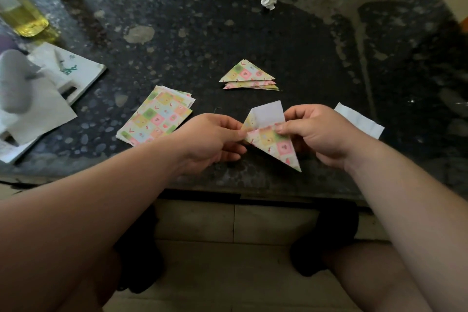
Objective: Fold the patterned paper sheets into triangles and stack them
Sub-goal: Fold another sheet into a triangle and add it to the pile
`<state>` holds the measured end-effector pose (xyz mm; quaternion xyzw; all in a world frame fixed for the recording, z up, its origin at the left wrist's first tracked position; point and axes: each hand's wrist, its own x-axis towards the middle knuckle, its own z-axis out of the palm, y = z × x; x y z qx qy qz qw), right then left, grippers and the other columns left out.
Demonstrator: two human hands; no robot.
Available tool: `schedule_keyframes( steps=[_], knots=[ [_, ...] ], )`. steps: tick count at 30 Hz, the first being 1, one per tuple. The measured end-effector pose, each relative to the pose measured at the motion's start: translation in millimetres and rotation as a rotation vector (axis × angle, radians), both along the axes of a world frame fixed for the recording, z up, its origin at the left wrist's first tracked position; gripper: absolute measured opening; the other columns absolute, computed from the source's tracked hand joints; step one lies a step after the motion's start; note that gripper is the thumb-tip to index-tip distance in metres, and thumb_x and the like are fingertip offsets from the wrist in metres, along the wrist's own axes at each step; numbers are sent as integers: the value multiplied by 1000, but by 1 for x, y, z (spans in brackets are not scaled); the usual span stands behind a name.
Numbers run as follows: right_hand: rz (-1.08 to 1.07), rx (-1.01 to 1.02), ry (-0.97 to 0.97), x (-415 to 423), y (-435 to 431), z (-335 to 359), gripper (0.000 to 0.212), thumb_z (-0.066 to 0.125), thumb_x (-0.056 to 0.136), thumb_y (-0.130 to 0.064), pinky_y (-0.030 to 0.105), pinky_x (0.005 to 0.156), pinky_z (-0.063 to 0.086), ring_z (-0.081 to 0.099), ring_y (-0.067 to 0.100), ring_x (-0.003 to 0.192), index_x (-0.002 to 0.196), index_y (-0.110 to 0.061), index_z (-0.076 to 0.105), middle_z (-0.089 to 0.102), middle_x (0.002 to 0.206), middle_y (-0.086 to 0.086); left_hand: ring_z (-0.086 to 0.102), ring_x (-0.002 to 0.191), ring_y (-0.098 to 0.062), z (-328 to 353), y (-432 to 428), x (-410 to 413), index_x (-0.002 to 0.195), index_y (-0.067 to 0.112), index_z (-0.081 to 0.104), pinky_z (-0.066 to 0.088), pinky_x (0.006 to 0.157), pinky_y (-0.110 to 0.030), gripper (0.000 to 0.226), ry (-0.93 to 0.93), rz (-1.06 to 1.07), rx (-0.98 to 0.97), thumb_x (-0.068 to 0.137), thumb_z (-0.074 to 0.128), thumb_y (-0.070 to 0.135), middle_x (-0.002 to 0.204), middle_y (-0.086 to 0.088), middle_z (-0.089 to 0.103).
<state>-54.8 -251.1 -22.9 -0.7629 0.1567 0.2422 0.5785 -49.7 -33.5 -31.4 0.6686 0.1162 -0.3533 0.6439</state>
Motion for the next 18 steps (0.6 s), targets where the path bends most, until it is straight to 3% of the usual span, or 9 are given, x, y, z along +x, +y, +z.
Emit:
schedule_keyframes(
  steps=[6,9,13,18],
  knots=[
    [160,-50,26,-3,2,2,19,69,92,-3,34,73,53,76,21,94,108,-12,74,80,97,2,61,63,-11,2,-1,-2,89,13,67,46,54,-24,7,49,75,-29,95,69,14,86,-8,72],
    [136,-20,0,-3,4,1,15,71,92,-6,39,76,55,75,25,98,104,-13,77,80,98,5,61,59,-12,4,-2,-3,89,12,66,44,52,-24,7,32,53,-26,95,69,13,79,-6,72],
    [129,-14,-6,-3,5,1,9,73,93,-10,32,66,51,73,18,84,95,-17,78,79,90,3,65,61,-13,5,-2,-4,92,8,65,52,52,-24,4,8,50,-64,95,68,9,78,-8,72],
    [96,-1,-36,-4,7,1,11,71,93,-5,23,55,50,73,9,70,97,-14,76,77,82,0,67,63,-14,3,0,-3,93,4,69,57,56,-24,5,13,48,-66,92,68,-1,80,-11,72]
  ],
)
